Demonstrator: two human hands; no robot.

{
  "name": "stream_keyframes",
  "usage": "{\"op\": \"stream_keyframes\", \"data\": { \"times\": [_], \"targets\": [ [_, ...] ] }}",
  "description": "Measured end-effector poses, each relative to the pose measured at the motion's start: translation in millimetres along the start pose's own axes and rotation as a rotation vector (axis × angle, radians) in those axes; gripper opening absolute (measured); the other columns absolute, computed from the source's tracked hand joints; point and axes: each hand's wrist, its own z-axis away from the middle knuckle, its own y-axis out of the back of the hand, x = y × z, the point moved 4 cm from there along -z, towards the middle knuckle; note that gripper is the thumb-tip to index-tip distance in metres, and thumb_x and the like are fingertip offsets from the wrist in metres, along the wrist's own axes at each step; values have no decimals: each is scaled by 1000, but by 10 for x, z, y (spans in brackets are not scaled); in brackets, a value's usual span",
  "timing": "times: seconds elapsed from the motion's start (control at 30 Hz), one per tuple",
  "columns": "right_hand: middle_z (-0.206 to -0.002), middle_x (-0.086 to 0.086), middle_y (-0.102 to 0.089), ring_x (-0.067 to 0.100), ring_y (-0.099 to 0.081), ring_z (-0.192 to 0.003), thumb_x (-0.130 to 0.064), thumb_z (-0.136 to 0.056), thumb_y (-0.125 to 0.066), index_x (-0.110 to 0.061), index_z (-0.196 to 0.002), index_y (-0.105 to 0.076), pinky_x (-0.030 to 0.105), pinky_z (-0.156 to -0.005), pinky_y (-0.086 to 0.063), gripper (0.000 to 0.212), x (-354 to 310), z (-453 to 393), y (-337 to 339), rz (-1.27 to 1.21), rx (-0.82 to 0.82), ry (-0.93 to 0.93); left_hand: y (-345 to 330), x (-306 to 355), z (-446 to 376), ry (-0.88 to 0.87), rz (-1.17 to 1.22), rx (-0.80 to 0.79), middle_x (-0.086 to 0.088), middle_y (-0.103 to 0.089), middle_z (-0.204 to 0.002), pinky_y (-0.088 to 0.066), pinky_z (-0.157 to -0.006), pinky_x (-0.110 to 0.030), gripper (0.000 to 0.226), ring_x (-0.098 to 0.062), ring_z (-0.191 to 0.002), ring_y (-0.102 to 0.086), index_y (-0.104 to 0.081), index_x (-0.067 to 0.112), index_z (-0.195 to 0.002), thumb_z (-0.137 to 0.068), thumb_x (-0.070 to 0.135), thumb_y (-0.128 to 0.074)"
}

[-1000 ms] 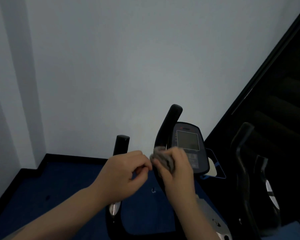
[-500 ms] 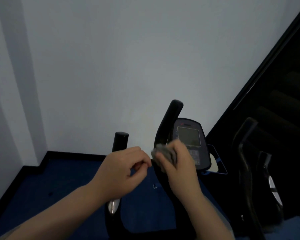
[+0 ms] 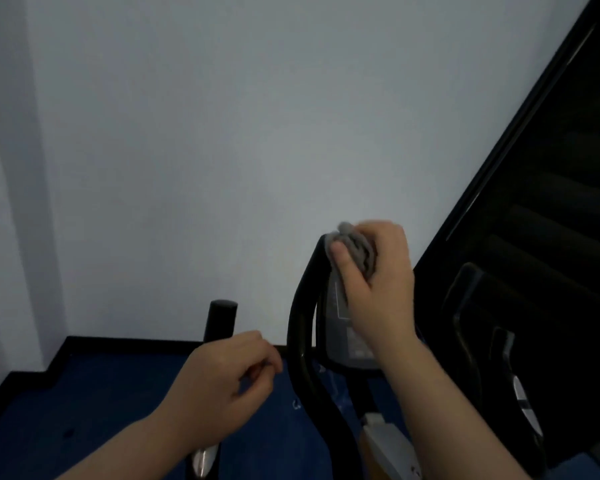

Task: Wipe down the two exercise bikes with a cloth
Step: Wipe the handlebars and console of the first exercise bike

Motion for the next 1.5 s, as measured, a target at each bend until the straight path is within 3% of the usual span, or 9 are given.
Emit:
{"op": "stream_keyframes", "data": {
  "times": [0.17,0.33,0.47,0.63,0.9,1.13,1.23,1.37,1.5],
  "targets": [
    [-100,1,-53,18,-49,-96,-34,-97,-49,-19,-103,-57,38,-80,-47,18,153,-305,-338,140,-248,-91,3,9,-9,-2,-15,21,14,-54,-68,-34,-55,-7,13,2,-57,-47,-67,22,-80,-83,17,-55],
    [-105,-3,-47,2,-42,-89,-33,-97,-47,-20,-111,-49,3,-77,-35,19,98,16,-535,-59,213,-329,5,6,-5,8,13,12,15,-53,-66,-31,-54,-5,13,6,-55,-44,-66,24,-79,-82,19,-54],
    [-99,0,-53,9,-52,-88,-28,-100,-41,-23,-98,-47,19,-74,-42,9,179,-173,-467,-83,37,-240,7,-14,-20,4,13,21,14,-53,-67,-32,-55,-5,13,5,-56,-45,-67,23,-80,-83,18,-55],
    [-109,-18,-62,-10,-58,-97,-29,-100,-45,-36,-118,-48,0,-75,-40,19,153,315,-555,-347,252,-409,-9,-23,-5,12,5,15,14,-54,-68,-34,-55,-7,13,0,-57,-48,-67,22,-80,-83,18,-54],
    [-109,-32,-51,-29,-48,-97,-26,-102,-40,-26,-135,-46,-5,-77,-35,34,254,186,-501,-493,183,-490,-2,-12,-14,12,-12,10,13,-55,-67,-37,-57,-8,16,-1,-58,-50,-69,18,-81,-84,18,-53],
    [-90,-22,-59,-14,-57,-81,-25,-98,-50,-29,-119,-56,-1,-65,-36,22,377,682,-344,-147,-316,-482,-7,-33,-26,12,-37,13,12,-54,-66,-35,-57,-8,18,-2,-58,-49,-69,19,-81,-85,20,-51],
    [-109,1,-66,16,-61,-101,-30,-100,-45,-19,-127,-54,12,-80,-42,31,392,428,-323,-208,-205,-545,-17,-41,-22,7,-54,25,13,-53,-66,-36,-55,-11,18,-3,-58,-49,-69,19,-80,-84,20,-51],
    [-93,-2,-62,15,-59,-88,-28,-100,-44,-17,-118,-54,9,-59,-38,23,182,741,-508,-158,-211,-566,-22,-20,-5,10,-86,16,11,-57,-68,-39,-54,-16,18,-7,-59,-51,-68,21,-80,-84,20,-51],
    [-82,-1,-67,12,-62,-79,-36,-95,-51,-22,-93,-62,29,-69,-49,18,225,1104,-91,9,-590,-476,-30,-12,-5,-4,-101,-9,10,-57,-66,-38,-54,-14,17,-7,-58,-50,-68,22,-80,-84,21,-52]
  ]
}}
